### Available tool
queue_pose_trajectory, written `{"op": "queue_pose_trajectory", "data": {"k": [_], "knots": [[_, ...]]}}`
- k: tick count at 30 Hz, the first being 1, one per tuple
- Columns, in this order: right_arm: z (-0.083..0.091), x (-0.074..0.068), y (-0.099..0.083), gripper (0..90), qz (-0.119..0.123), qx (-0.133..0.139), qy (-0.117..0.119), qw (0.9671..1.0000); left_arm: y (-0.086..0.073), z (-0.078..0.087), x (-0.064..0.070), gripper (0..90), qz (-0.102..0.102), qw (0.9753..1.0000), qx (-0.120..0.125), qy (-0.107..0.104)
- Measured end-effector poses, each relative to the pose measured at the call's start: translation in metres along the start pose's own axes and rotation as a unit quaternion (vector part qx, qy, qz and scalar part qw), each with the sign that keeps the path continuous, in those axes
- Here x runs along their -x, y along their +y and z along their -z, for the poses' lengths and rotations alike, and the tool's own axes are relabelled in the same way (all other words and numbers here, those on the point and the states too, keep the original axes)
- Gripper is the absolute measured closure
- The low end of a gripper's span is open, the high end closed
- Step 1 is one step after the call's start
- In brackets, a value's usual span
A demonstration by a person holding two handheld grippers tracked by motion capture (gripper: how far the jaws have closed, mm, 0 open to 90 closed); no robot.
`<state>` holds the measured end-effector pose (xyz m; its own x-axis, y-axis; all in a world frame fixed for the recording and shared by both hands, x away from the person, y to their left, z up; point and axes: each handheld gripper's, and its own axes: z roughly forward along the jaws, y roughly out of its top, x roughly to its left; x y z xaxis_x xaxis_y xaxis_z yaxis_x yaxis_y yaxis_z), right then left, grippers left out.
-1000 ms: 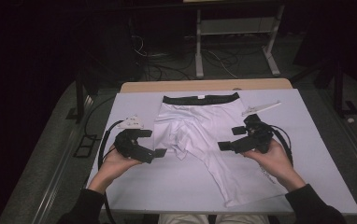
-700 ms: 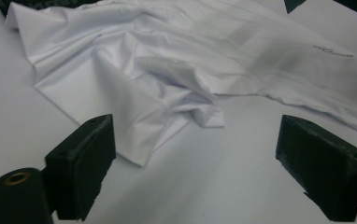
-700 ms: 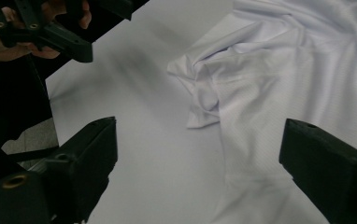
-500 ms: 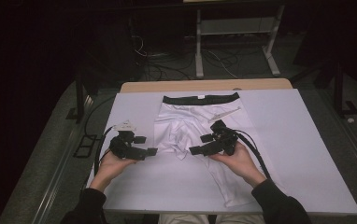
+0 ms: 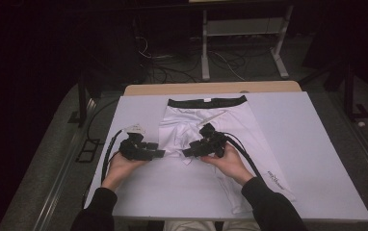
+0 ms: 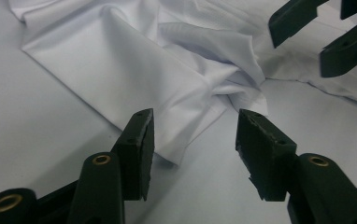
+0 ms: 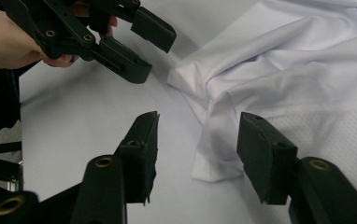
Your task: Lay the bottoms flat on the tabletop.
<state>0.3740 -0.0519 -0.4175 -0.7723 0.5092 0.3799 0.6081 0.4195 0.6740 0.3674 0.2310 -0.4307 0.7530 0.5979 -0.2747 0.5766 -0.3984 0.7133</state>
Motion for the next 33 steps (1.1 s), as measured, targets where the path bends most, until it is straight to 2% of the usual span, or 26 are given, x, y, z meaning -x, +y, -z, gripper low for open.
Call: {"op": "queue_pose_trajectory", "data": {"k": [5, 9, 13, 18, 21, 26, 29, 33], "knots": [[-0.014, -0.005, 0.002, 52.5, 0.008, -0.017, 0.006, 0.9998, -0.001, -0.006, 0.0, 50.0, -0.002, 0.9998, -0.013, 0.012], [-0.026, -0.008, 0.005, 54.1, 0.016, -0.03, -0.007, 0.9994, -0.002, -0.008, 0.0, 52.5, -0.007, 0.9996, -0.021, 0.019], [-0.035, -0.008, 0.007, 57.8, 0.024, -0.045, -0.035, 0.9981, -0.003, -0.014, 0.002, 56.2, -0.019, 0.9986, -0.036, 0.035], [-0.042, -0.001, 0.007, 61.0, 0.02, -0.054, -0.066, 0.9962, -0.002, -0.022, 0.002, 75.5, -0.035, 0.9963, -0.053, 0.058], [-0.045, 0.002, 0.007, 65.4, 0.017, -0.055, -0.072, 0.9957, -0.001, -0.022, 0.0, 86.5, -0.031, 0.9967, -0.051, 0.054], [-0.048, -0.001, 0.008, 77.5, 0.03, -0.065, -0.087, 0.9937, 0.005, -0.017, 0.0, 87.9, -0.034, 0.9969, -0.047, 0.053], [-0.049, -0.002, 0.009, 84.3, 0.032, -0.071, -0.085, 0.9933, 0.012, -0.01, 0.001, 88.1, -0.033, 0.9969, -0.045, 0.055], [-0.042, -0.001, 0.01, 85.3, 0.027, -0.066, -0.058, 0.9958, 0.023, -0.002, 0.004, 88.0, -0.039, 0.9967, -0.048, 0.053]]}}
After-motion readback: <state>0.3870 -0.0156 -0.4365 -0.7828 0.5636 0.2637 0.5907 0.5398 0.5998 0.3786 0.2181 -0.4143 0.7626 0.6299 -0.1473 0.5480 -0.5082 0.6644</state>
